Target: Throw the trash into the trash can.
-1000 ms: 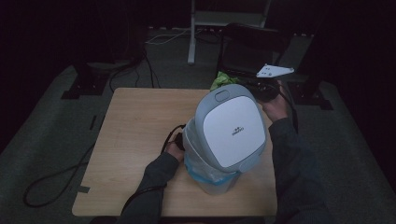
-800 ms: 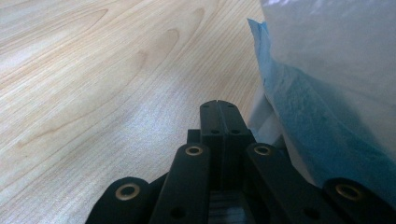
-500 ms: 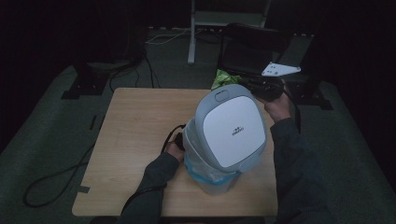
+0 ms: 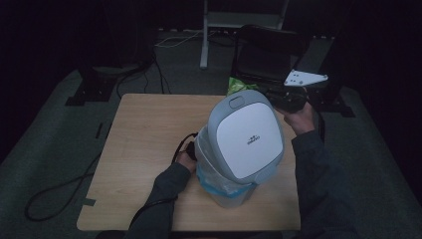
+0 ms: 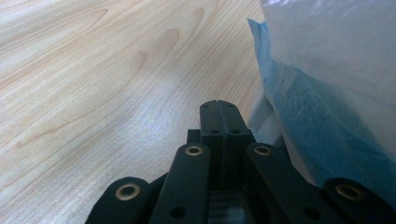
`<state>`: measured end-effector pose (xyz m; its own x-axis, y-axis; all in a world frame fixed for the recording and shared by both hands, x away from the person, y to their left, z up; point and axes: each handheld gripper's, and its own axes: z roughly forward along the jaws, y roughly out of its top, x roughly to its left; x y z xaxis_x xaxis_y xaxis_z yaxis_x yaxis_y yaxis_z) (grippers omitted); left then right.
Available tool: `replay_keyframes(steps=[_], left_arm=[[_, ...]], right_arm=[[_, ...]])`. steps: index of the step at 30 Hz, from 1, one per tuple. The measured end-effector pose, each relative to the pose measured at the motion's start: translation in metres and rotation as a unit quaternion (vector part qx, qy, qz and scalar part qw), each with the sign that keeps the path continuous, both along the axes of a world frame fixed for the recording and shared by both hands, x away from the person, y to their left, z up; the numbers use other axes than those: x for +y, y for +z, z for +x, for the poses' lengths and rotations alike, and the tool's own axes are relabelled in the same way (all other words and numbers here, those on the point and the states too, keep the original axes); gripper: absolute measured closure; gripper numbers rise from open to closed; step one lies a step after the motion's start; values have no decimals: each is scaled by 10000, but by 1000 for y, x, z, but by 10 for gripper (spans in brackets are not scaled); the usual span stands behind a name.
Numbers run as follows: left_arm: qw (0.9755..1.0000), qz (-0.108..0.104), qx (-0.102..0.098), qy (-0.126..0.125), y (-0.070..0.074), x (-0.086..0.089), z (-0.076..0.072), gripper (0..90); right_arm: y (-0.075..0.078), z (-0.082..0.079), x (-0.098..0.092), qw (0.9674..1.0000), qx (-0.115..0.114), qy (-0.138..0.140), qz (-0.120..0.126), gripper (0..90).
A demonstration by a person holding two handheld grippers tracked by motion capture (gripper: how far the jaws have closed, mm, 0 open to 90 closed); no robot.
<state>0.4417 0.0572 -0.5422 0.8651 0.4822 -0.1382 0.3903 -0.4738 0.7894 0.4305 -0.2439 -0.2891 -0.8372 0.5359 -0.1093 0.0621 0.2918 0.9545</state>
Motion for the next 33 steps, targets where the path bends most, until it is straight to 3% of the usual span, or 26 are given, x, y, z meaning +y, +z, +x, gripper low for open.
replay_keyframes(steps=[16,33], left_arm=[[10000,-9,10,-15,0,0,0,900],[10000,-10,13,-20,0,0,0,900]], right_arm=[[-3,-19,-4,9991,83,406,-12,894],[-8,-27,-14,9973,233,699,-67,893]])
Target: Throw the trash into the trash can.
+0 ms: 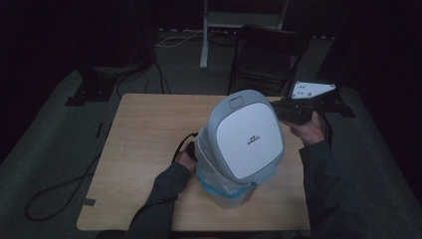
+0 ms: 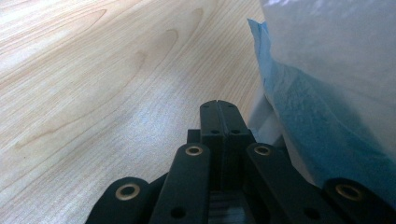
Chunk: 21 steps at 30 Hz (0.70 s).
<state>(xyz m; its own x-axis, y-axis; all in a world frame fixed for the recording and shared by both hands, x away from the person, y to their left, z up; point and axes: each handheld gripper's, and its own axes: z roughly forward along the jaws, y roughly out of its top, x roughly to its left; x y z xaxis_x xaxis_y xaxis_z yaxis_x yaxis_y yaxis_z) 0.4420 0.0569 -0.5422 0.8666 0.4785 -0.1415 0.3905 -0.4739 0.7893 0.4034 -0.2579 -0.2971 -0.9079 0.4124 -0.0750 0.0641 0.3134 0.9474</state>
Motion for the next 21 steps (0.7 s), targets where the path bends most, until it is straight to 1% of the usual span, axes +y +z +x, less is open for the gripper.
replay_keyframes(steps=[8,12,14,15,16,17,18,20,21], left_arm=[[10000,0,0,-1,0,0,0,900],[10000,1,0,-3,0,0,0,900],[10000,3,-2,-6,0,0,0,900],[10000,4,-5,-11,0,0,0,900],[10000,-3,-2,-15,0,0,0,900],[10000,-7,1,-21,0,-1,0,900],[10000,-8,7,-25,0,-1,0,900],[10000,-9,5,-24,0,-1,0,900],[10000,-9,4,-25,0,-1,0,900]], right_arm=[[-2,-4,-5,9998,60,194,4,889],[-4,-5,-9,9995,119,306,-7,887],[-4,-5,-10,9990,189,404,-28,881],[-5,-5,-11,9987,219,458,-46,861],[-5,-5,-11,9982,258,533,-58,809],[-5,-4,-12,9983,265,516,-64,753],[-6,-4,-14,9982,288,516,-54,739],[-7,-2,-18,9977,326,601,25,710],[-7,-2,-20,9977,343,588,26,706]])
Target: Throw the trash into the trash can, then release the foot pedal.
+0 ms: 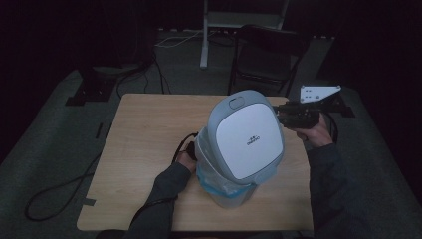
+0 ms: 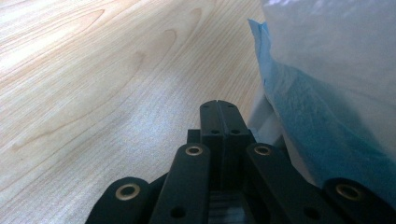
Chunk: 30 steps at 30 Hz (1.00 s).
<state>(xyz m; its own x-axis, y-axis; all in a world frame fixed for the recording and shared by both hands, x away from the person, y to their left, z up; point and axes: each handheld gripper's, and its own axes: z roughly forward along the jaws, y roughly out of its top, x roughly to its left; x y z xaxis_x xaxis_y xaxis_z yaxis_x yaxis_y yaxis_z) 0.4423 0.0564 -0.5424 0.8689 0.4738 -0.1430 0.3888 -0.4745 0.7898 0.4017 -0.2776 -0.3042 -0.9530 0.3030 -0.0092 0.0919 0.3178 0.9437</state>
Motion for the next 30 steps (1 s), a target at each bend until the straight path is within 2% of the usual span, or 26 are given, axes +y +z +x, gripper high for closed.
replay_keyframes(steps=[2,7,11,14,15,17,20,21,22,25,30], left_arm=[[10000,1,-1,1,0,0,0,900],[10000,4,-2,1,0,0,0,900],[10000,4,-2,2,0,0,0,900],[10000,2,0,5,0,0,0,900],[10000,2,0,6,0,0,0,900],[10000,2,0,7,0,0,0,900],[10000,1,2,6,0,0,0,900],[10000,1,2,6,0,0,0,900],[10000,1,5,4,0,0,0,900],[10000,2,3,6,0,0,0,900],[10000,-7,-6,3,0,1,0,900]], right_arm=[[-1,0,-2,10000,-4,-66,-45,677],[-3,1,-11,9998,-35,-164,111,661],[-3,1,-22,9985,-114,-476,249,652],[-4,0,-27,9966,-192,-772,207,647],[-6,-1,-28,9948,-247,-979,141,634],[-9,-1,-30,9920,-260,-1221,183,622],[-15,-2,-29,9872,-355,-1554,1,619],[-15,-2,-29,9872,-355,-1554,1,619],[-21,0,-29,9843,-351,-1727,-15,612],[-29,1,-29,9806,-333,-1929,28,607],[-39,3,-29,9725,-338,-2303,-96,594]])
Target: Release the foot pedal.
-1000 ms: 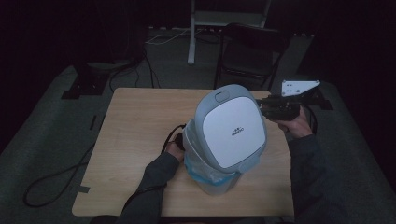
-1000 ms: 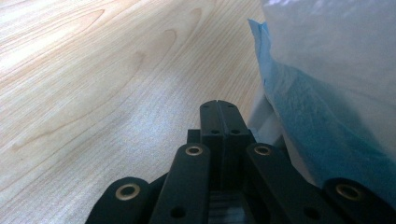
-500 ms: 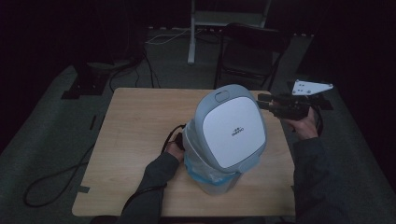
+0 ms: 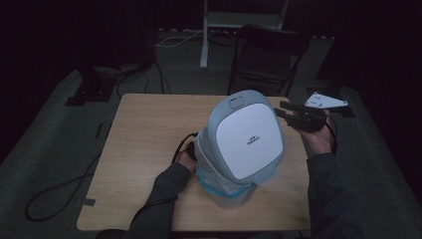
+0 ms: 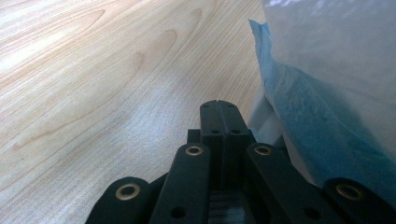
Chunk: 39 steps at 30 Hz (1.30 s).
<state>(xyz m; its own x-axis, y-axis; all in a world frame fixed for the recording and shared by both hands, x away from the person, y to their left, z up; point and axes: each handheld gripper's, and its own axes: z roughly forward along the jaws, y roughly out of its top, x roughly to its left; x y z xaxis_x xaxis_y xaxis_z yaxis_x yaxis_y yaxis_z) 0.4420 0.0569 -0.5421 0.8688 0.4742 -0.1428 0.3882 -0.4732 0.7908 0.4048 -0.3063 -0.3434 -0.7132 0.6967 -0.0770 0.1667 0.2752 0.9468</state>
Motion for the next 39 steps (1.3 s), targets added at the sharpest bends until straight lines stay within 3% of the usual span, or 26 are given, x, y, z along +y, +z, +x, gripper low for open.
replay_keyframes(steps=[5,14,21,25,33,39], left_arm=[[10000,-33,1,-1,0,1,0,900],[9999,-126,-6,17,0,3,1,882],[9998,-169,6,54,1,5,2,864],[9995,-309,14,101,4,7,1,855],[9977,-523,-264,351,22,23,0,788],[9971,-504,-312,483,26,34,1,774]], right_arm=[[-13,2,3,9998,25,-195,-71,586],[-39,8,7,9988,311,-353,-117,580],[-49,11,7,9983,430,-366,-133,580],[-53,12,5,9980,473,-394,-115,580],[-60,13,2,9973,541,-487,-56,578],[-67,15,3,9966,575,-593,-59,559]])
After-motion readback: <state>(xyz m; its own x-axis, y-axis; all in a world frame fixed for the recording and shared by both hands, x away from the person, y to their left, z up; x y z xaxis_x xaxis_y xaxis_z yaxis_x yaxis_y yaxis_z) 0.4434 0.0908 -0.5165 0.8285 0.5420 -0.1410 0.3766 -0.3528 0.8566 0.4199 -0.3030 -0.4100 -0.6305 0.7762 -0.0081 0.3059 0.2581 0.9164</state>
